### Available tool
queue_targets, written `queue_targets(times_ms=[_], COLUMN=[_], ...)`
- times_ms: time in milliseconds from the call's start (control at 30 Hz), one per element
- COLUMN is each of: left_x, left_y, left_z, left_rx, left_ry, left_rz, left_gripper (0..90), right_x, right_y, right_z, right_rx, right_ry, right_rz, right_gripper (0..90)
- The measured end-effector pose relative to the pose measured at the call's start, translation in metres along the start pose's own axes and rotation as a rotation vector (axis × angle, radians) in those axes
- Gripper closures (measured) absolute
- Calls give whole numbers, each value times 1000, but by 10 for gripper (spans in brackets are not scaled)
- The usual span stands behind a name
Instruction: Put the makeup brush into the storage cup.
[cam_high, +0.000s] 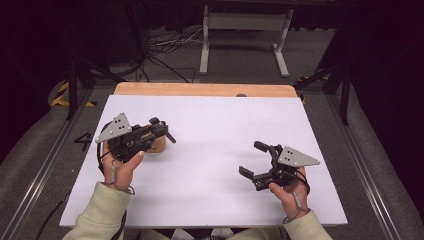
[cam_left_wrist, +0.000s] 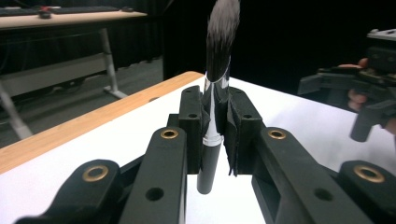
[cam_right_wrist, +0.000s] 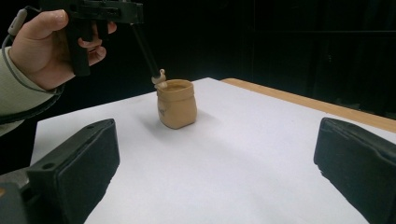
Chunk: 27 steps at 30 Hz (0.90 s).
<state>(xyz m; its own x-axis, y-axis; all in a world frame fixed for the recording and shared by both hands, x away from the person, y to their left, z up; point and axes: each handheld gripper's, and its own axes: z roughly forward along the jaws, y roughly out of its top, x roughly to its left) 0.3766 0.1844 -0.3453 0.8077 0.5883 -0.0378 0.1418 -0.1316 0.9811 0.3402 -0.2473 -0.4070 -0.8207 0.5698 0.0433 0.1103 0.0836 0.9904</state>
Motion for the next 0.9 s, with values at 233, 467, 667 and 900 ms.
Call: queue_targets(times_ms=[233, 467, 667, 900], left_x=[8, 16, 22, 25], left_y=[-2, -8, -13, -14], left_z=[0, 1, 1, -4], left_rx=[7, -5, -6, -15], left_ry=[60, 124, 191, 266], left_rz=[-18, -40, -45, -52], left_gripper=[790, 790, 790, 790], right_x=[-4, -10, -13, -14], right_y=[-2, -5, -7, -8], right_z=[-9, -16, -18, -19], right_rx=[3, 15, 19, 19], right_ry=[-40, -77, -81, -80], right_rz=[-3, 12, 18, 24], right_gripper=[9, 7, 7, 7])
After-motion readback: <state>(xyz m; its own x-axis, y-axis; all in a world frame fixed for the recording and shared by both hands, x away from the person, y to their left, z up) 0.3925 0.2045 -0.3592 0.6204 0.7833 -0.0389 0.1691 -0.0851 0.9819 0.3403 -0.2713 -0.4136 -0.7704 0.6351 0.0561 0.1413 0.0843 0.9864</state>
